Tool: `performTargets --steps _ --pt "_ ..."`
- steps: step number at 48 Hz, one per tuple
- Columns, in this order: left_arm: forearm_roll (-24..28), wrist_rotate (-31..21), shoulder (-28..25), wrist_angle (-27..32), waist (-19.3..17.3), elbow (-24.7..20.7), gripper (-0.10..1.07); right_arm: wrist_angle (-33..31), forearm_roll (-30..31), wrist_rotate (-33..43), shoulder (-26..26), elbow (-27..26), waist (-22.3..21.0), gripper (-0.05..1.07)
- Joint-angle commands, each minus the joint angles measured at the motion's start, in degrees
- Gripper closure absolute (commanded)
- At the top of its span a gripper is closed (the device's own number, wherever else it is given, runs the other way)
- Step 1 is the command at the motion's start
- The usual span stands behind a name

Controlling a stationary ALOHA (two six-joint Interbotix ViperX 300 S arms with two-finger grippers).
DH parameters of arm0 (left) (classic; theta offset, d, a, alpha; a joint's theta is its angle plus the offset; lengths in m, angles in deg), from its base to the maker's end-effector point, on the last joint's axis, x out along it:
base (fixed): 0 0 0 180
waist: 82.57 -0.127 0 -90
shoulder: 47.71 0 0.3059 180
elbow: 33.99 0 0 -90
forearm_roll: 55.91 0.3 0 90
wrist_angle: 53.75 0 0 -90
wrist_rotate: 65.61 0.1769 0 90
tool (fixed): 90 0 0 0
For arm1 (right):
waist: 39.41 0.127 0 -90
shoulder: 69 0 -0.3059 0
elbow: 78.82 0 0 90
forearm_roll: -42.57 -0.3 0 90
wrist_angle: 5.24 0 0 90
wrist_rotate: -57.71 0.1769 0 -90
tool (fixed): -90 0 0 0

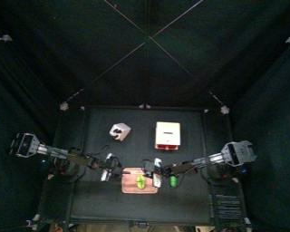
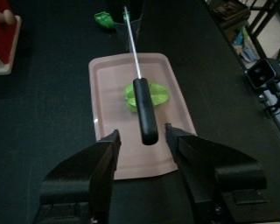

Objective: Grab cleaver with both hands

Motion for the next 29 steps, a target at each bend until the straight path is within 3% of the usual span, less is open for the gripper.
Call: performTargets --steps 1,18,29 --pt "-0.4 0.0 -0.2 -0.4 -0.1 -1.8 0.15 0.4 0.0 -0.2 -0.9 -1.3 -0.1 0.75" --pt "-0.4 0.3 -2.8 -0.6 -0.1 -3.5 0.18 0.4 -0.1 -0.2 -0.5 -1.6 -0.2 0.75" --pt "-0.4 0.3 -2.9 -0.7 -0.1 -3.8 0.35 0.4 0.0 -0.2 -0.3 -1.7 -0.2 0.75"
